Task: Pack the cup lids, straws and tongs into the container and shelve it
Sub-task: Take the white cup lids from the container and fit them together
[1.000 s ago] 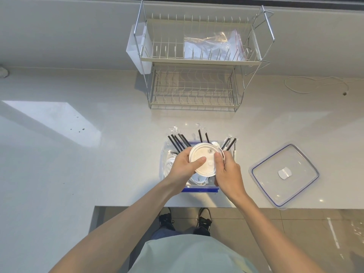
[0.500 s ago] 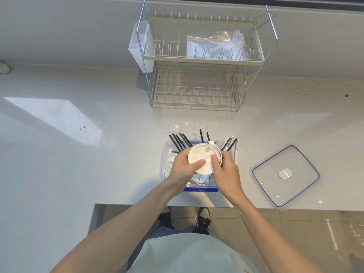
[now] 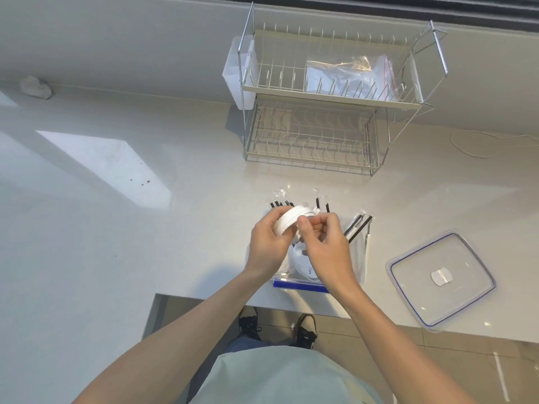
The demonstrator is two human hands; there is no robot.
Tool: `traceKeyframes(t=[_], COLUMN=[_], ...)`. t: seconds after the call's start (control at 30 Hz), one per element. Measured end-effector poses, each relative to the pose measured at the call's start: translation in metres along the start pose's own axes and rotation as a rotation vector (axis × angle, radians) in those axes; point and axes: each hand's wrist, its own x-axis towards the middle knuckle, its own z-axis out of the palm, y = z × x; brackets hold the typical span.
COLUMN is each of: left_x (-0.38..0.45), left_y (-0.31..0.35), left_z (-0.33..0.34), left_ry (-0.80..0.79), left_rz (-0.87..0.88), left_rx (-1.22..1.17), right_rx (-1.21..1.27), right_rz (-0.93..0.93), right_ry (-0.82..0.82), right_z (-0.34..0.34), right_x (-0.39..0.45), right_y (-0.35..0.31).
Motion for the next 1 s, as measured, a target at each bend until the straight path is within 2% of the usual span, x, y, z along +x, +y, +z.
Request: traceKeyframes(t=[0.13,0.23,0.3,0.4,0.47,0.53,0.6,0.7,0.9,1.0], left_x=[-0.009,-0.011,-0.011,-0.004,0.003,0.005,0.001,0.001,0.003,0.007], left_y=[0.007,0.005,0.008,0.007,0.001,-0.002,-0.002,-0.008,-0.008,-0.010], left_z=[-0.022,-0.049,-0.068,-0.091,-0.109,-0.120,-0.127,-0.138,-0.156,-0.161], left_ry=[-0.004,-0.068,-0.024,0.212,0.174,0.014,-0.045,-0.024,0.045,0.043], left_rz=[0.227,0.260,0.134,-0.130,-0.277,-0.352,-0.341,-0.293,-0.313,-0.346], left_rx=[0.151,0.191,0.018,-0.172,-0.242,-0.389,-0.484,-0.510,-0.513,-0.608], right_rx=[0.260,0.318,0.380,0.506,0.569,0.536,0.462,0.330,0.220,0.124], right_rz=[0.136,0.171,0.203,0.226,0.238,0.237,0.224,0.155,0.079,0.016], right_ry=[-0.100,-0.173,-0.228,-0.294,-0.363,-0.404,-0.406,-0.420,-0.462,-0.447], right_z=[0.024,0.032,0.038,0.043,0.052,0.061,0.070,0.081,0.094,0.101], right_x=[0.013,0.021,0.025,0.033,0.037,0.039,0.041,0.045,0.045,0.045], right_y=[-0.025,-0.033,-0.034,-0.032,-0.034,-0.037,-0.040,-0.040,-0.050,-0.055])
